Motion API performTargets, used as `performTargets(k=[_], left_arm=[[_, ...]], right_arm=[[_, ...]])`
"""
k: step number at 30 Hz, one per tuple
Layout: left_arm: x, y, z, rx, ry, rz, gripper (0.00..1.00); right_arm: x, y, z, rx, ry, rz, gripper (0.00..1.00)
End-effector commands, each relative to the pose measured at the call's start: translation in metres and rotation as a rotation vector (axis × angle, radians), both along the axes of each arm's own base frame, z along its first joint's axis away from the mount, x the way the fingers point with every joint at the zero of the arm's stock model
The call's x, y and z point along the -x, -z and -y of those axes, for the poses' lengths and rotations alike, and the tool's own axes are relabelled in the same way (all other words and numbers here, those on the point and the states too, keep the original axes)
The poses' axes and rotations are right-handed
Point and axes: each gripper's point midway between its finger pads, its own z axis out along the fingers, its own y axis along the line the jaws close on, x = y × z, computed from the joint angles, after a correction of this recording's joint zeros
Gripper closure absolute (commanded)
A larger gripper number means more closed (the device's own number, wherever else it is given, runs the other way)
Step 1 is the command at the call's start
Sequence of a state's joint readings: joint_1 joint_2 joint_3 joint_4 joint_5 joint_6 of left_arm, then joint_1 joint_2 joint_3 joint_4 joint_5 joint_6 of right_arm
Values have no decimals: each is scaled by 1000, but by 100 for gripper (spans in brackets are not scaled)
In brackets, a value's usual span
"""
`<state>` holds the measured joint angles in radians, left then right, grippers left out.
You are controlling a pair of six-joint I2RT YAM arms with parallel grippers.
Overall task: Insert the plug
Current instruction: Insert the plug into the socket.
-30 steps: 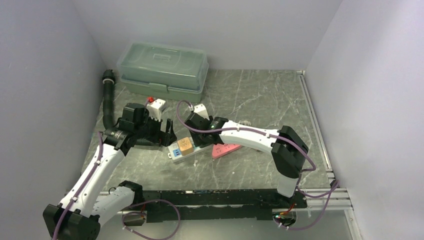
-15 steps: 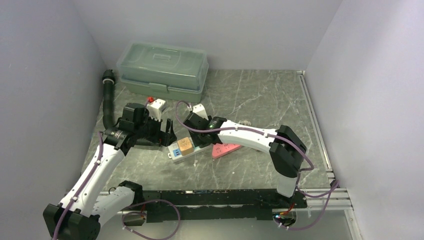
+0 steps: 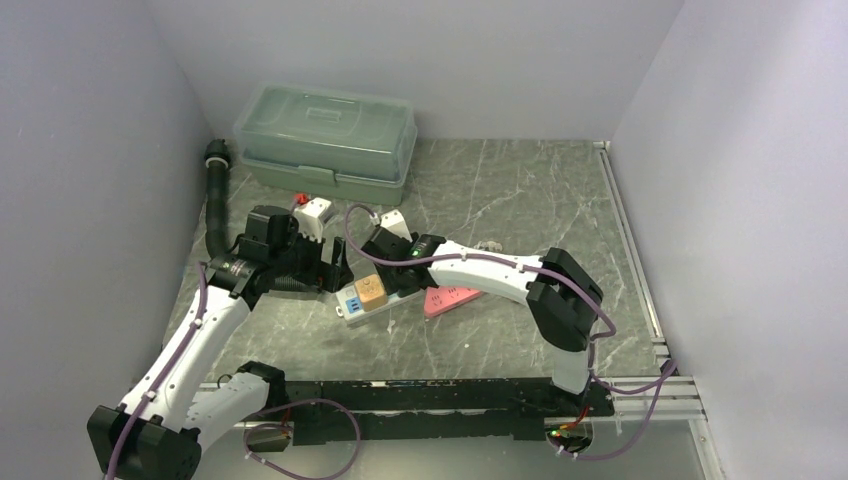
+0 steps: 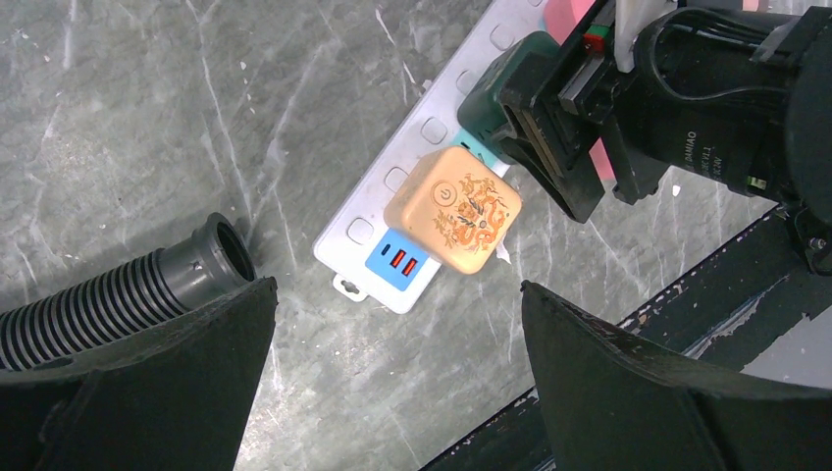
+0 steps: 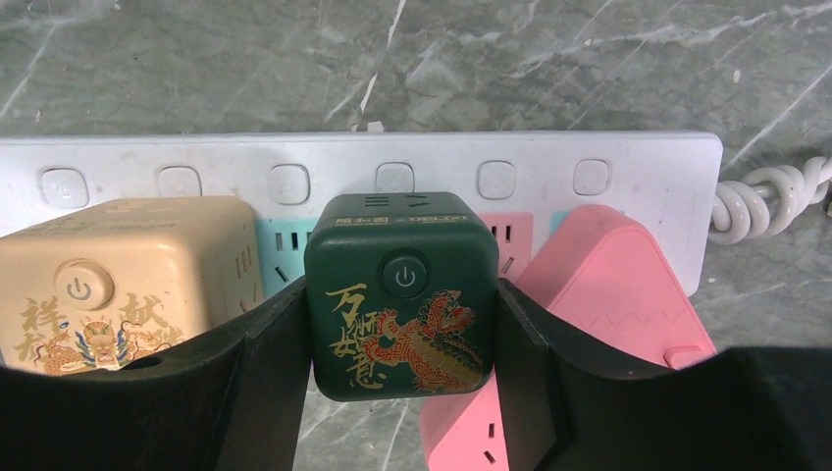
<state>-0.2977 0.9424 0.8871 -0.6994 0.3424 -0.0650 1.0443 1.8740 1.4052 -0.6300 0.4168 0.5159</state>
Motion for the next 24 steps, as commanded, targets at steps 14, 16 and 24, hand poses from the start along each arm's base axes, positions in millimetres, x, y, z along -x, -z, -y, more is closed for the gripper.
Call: performTargets(k=[14,16,24], left_arm=[[-12,-22,3,18,8,72,1],[-13,-23,2,12,8,76,1],[-14,-34,0,4,12,91,1]], right_arm=[[27,48,23,90,-7,-147,70],[22,33,18,57,-1,-125,49],[4,-24,1,-38,-9,-49,1]])
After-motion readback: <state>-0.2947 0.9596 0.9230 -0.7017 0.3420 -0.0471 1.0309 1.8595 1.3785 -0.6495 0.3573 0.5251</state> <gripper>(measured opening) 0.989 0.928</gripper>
